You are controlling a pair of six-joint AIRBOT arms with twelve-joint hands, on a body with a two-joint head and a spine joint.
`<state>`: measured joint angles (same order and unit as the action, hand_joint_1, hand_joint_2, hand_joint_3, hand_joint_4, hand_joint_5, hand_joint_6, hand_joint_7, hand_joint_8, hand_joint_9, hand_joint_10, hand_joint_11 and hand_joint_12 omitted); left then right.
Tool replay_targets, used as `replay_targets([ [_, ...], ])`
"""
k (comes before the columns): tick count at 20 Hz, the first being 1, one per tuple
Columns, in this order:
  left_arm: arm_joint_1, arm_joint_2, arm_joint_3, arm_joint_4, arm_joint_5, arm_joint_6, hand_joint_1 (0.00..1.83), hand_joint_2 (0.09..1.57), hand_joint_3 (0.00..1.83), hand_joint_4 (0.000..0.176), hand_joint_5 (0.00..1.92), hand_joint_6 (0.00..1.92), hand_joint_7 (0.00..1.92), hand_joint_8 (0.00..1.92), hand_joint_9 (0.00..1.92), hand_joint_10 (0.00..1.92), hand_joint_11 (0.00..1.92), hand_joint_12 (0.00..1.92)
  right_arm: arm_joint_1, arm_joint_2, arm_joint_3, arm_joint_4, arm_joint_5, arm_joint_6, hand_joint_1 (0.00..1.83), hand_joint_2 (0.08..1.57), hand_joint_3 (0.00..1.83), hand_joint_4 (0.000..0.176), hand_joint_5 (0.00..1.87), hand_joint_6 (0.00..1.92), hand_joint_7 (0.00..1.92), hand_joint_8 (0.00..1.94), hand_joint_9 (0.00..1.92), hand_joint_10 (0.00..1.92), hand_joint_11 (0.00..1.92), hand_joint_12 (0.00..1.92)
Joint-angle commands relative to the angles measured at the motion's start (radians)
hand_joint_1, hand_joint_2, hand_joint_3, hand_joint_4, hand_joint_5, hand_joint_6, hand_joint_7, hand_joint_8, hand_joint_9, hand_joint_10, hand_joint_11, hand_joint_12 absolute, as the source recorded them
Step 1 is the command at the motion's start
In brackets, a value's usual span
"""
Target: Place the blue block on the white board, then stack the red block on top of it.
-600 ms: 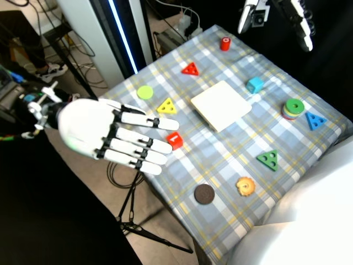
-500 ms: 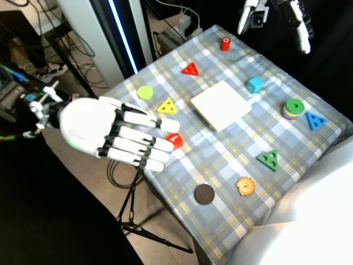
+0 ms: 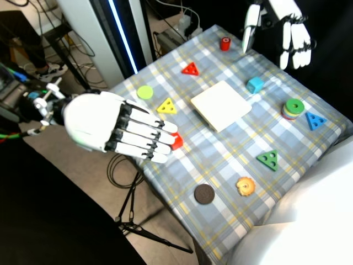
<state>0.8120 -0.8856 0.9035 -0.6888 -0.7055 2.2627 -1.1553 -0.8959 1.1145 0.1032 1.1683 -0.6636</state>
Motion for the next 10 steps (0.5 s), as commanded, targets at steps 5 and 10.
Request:
replay_targets([
  [5,-0.049,-0.054,0.052,-0.047,-0.033,0.166,0.83,0.99,0.00,0.176,0.48,0.01,0.38,0.01,0.27,0.01,0.05,0.32,0.022,-0.001,0.006,0.004,0.109,0.008,0.67,1.38,0.00,0.000,0.55,0.00,0.60,0.00,0.60,0.00,0.50,0.12],
  [10,-0.074,-0.100,0.102,-0.101,0.024,0.248,0.86,1.00,0.00,0.176,0.60,0.02,0.41,0.00,0.27,0.00,0.05,0.31,0.022,-0.001,0.008,0.002,0.104,0.008,0.66,1.39,0.00,0.000,0.56,0.00,0.61,0.01,0.61,0.01,0.51,0.11],
])
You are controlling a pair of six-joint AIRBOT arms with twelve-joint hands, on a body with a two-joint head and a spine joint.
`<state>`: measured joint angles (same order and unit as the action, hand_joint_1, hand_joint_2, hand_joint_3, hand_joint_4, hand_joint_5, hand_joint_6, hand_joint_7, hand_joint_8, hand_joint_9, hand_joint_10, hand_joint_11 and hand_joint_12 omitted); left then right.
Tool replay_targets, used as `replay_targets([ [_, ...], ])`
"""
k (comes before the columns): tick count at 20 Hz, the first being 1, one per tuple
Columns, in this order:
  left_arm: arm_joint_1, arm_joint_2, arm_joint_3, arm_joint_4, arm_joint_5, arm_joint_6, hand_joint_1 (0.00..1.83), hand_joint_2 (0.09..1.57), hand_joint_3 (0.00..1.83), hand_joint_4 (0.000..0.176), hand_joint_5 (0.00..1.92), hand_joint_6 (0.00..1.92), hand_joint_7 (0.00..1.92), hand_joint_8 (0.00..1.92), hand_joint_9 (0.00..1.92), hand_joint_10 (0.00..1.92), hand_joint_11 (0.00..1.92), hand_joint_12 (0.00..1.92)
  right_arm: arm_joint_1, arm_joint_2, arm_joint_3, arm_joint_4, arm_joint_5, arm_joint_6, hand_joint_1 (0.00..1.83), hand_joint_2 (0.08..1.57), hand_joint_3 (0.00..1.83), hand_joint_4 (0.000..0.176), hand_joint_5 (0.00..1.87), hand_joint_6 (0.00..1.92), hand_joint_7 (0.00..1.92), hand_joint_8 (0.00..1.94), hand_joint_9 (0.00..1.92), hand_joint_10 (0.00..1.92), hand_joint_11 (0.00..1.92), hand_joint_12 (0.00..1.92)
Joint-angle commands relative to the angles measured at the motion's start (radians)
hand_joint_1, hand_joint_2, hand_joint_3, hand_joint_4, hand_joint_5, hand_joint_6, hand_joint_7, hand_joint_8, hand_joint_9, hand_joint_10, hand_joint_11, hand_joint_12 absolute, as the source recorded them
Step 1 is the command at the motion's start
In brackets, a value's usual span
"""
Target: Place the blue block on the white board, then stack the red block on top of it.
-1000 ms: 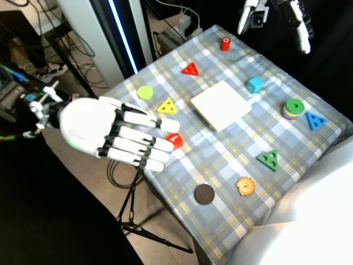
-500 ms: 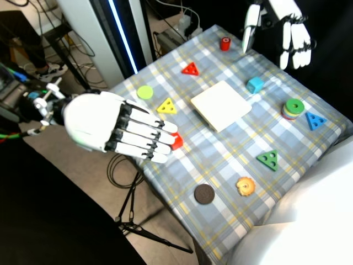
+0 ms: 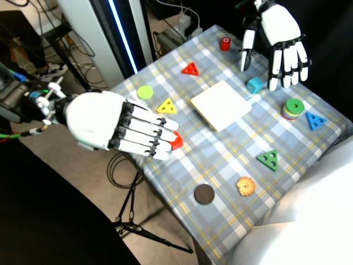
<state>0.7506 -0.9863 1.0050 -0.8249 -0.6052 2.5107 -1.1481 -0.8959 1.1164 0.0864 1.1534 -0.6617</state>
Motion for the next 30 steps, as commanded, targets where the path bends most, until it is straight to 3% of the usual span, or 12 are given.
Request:
replay_targets([
  [1,-0.017,-0.009,0.012,0.027,-0.068,0.005,0.87,1.00,0.00,0.176,0.63,0.02,0.41,0.00,0.28,0.00,0.04,0.31,0.015,-0.001,0.006,0.019,0.117,0.006,0.68,1.39,0.00,0.000,0.56,0.00,0.62,0.01,0.62,0.01,0.52,0.11],
  [15,-0.027,-0.052,0.075,-0.043,-0.028,0.006,0.91,1.05,0.01,0.176,0.79,0.01,0.47,0.01,0.32,0.01,0.04,0.27,0.015,-0.005,0.006,0.015,0.114,0.010,0.57,1.43,0.01,0.000,0.57,0.00,0.67,0.01,0.62,0.00,0.47,0.10],
  [17,-0.027,-0.055,0.077,-0.046,-0.030,0.006,0.93,1.07,0.00,0.161,0.84,0.01,0.50,0.01,0.34,0.00,0.06,0.28,0.015,-0.005,0.006,0.015,0.114,0.010,0.56,1.44,0.01,0.000,0.57,0.00,0.68,0.01,0.62,0.00,0.46,0.10],
  [18,-0.028,-0.057,0.078,-0.047,-0.030,0.006,0.98,1.14,0.00,0.173,0.91,0.84,0.54,0.00,0.36,0.00,0.07,0.30,0.015,-0.005,0.006,0.015,0.114,0.010,0.56,1.45,0.01,0.000,0.57,0.00,0.68,0.01,0.63,0.01,0.48,0.11],
  [19,-0.029,-0.058,0.079,-0.047,-0.030,0.006,0.98,1.15,0.00,0.175,0.90,1.05,0.56,0.00,0.38,0.00,0.09,0.31,0.015,-0.005,0.006,0.015,0.114,0.010,0.54,1.48,0.01,0.000,0.57,0.00,0.68,0.00,0.65,0.01,0.49,0.13],
  [22,-0.032,-0.063,0.085,-0.056,-0.032,0.006,1.00,1.13,0.00,0.176,0.93,1.04,0.60,0.01,0.42,0.01,0.12,0.34,0.015,-0.005,0.006,0.015,0.114,0.010,0.51,1.51,0.00,0.000,0.57,0.00,0.68,0.00,0.65,0.00,0.46,0.23],
  [24,-0.034,-0.065,0.084,-0.064,-0.044,0.005,1.01,1.12,0.00,0.175,0.95,1.01,0.63,0.01,0.44,0.01,0.14,0.37,0.015,-0.005,0.006,0.015,0.114,0.010,0.54,1.52,0.00,0.000,0.58,0.00,0.69,0.00,0.67,0.00,0.40,0.42],
  [29,-0.048,-0.060,0.072,-0.034,-0.084,-0.056,1.04,1.12,0.00,0.119,0.98,0.98,0.65,0.00,0.46,0.00,0.10,0.47,0.015,-0.005,0.006,0.015,0.114,0.012,0.54,1.51,0.00,0.000,0.59,0.00,0.72,0.00,0.70,0.00,0.29,0.68],
  [30,-0.054,-0.053,0.065,-0.016,-0.097,-0.084,1.03,1.11,0.00,0.144,0.99,0.95,0.66,0.00,0.46,0.00,0.09,0.51,0.015,-0.005,0.005,0.015,0.114,0.012,0.56,1.51,0.00,0.000,0.58,0.00,0.72,0.00,0.70,0.00,0.28,0.69],
])
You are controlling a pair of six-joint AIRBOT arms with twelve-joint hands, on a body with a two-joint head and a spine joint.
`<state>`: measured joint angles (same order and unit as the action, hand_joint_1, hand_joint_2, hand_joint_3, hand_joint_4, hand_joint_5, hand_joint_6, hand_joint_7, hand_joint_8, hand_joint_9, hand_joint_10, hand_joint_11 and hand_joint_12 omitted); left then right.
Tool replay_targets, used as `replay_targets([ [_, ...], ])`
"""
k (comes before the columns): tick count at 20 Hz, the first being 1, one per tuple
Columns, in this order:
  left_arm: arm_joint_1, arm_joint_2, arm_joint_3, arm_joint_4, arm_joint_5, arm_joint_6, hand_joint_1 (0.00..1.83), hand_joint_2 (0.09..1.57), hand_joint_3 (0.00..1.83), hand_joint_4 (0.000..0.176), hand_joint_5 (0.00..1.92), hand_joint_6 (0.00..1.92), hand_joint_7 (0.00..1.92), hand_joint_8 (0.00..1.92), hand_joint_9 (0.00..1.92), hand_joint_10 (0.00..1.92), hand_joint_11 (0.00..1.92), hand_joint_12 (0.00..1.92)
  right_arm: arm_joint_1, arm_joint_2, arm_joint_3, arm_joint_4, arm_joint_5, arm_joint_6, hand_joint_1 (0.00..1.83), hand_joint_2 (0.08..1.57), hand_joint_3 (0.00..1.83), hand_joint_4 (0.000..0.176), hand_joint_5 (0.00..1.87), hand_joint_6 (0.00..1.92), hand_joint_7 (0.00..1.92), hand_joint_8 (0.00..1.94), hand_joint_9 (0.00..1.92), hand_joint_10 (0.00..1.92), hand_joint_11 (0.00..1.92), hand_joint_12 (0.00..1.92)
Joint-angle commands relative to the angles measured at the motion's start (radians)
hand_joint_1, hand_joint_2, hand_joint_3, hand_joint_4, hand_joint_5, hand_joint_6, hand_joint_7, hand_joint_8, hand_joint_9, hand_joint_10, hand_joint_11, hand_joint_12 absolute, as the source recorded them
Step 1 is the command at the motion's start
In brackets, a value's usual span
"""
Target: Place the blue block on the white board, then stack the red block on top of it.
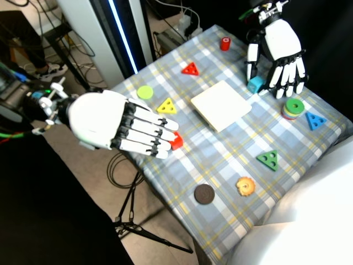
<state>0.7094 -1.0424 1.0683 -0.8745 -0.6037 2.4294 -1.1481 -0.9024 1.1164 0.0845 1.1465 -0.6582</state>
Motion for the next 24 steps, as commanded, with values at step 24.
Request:
replay_targets([
  [24,-0.190,-0.131,0.024,0.412,-0.023,-0.245,1.07,1.06,0.00,0.150,1.10,0.77,0.65,0.00,0.46,0.00,0.05,0.66,0.051,-0.019,0.023,-0.029,0.104,0.010,0.56,1.49,0.00,0.000,0.59,0.00,0.74,0.00,0.69,0.00,0.21,0.81],
])
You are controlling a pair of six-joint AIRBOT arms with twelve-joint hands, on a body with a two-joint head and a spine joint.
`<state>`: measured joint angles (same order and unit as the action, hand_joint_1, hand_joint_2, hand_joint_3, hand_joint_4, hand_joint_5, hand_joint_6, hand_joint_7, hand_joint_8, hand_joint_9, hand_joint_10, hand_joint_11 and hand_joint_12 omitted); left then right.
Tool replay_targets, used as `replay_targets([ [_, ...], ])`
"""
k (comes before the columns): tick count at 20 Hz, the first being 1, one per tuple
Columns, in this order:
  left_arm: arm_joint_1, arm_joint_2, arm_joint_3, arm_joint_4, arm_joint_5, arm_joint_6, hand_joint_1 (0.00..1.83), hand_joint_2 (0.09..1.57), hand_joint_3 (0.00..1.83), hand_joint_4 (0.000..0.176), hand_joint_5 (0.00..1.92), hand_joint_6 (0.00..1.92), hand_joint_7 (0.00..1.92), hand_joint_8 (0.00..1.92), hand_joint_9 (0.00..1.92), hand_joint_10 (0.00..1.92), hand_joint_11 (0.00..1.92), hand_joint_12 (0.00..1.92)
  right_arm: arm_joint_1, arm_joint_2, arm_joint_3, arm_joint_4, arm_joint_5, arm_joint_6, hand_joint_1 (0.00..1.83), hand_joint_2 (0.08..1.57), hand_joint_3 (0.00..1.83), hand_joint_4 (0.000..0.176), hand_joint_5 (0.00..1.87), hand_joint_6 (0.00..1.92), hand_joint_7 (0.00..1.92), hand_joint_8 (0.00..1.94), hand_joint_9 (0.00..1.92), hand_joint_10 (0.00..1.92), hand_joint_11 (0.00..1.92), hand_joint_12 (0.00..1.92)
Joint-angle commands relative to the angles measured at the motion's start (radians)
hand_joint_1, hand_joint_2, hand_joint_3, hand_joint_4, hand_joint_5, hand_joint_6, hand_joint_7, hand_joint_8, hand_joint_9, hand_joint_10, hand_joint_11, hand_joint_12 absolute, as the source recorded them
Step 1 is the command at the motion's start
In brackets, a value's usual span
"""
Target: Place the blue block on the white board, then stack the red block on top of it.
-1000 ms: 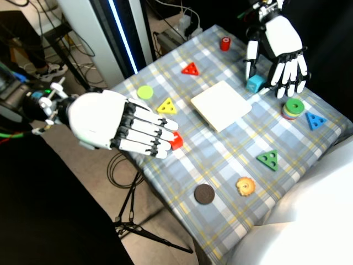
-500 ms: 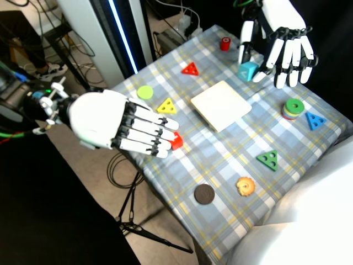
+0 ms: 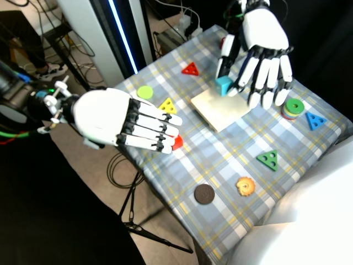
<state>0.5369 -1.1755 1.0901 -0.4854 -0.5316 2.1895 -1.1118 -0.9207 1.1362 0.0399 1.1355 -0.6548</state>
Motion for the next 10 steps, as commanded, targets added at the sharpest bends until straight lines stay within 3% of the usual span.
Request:
replay_targets([
  [1,-0.018,-0.004,0.007,0.021,-0.088,-0.005,1.07,1.06,0.00,0.142,1.10,0.77,0.63,0.00,0.46,0.00,0.06,0.66,0.016,-0.002,0.004,0.013,0.114,0.007,0.57,1.49,0.00,0.000,0.59,0.00,0.74,0.00,0.69,0.00,0.21,0.81],
  [2,-0.018,-0.011,0.014,0.018,-0.079,-0.005,1.07,1.06,0.00,0.141,1.10,0.77,0.63,0.00,0.47,0.00,0.07,0.67,0.018,-0.004,0.006,0.009,0.111,0.010,0.56,1.49,0.00,0.000,0.59,0.00,0.74,0.00,0.68,0.00,0.21,0.81],
  [4,-0.018,-0.019,0.024,0.010,-0.065,-0.005,1.07,1.07,0.00,0.116,1.09,0.80,0.61,0.00,0.45,0.00,0.05,0.66,0.020,-0.005,0.008,0.005,0.108,0.012,0.57,1.49,0.00,0.000,0.59,0.00,0.74,0.00,0.68,0.00,0.22,0.81],
  [7,-0.012,-0.022,0.037,-0.011,-0.051,-0.005,1.07,1.07,0.00,0.104,1.07,0.82,0.60,0.00,0.44,0.00,0.04,0.67,0.021,-0.006,0.009,0.004,0.107,0.012,0.60,1.49,0.00,0.000,0.59,0.00,0.74,0.00,0.68,0.00,0.23,0.79],
  [10,-0.010,-0.022,0.046,-0.026,-0.046,-0.005,1.06,1.07,0.00,0.139,1.07,0.83,0.62,0.00,0.44,0.00,0.02,0.69,0.021,-0.006,0.009,0.004,0.106,0.012,0.62,1.48,0.00,0.000,0.59,0.00,0.73,0.00,0.69,0.00,0.23,0.78],
])
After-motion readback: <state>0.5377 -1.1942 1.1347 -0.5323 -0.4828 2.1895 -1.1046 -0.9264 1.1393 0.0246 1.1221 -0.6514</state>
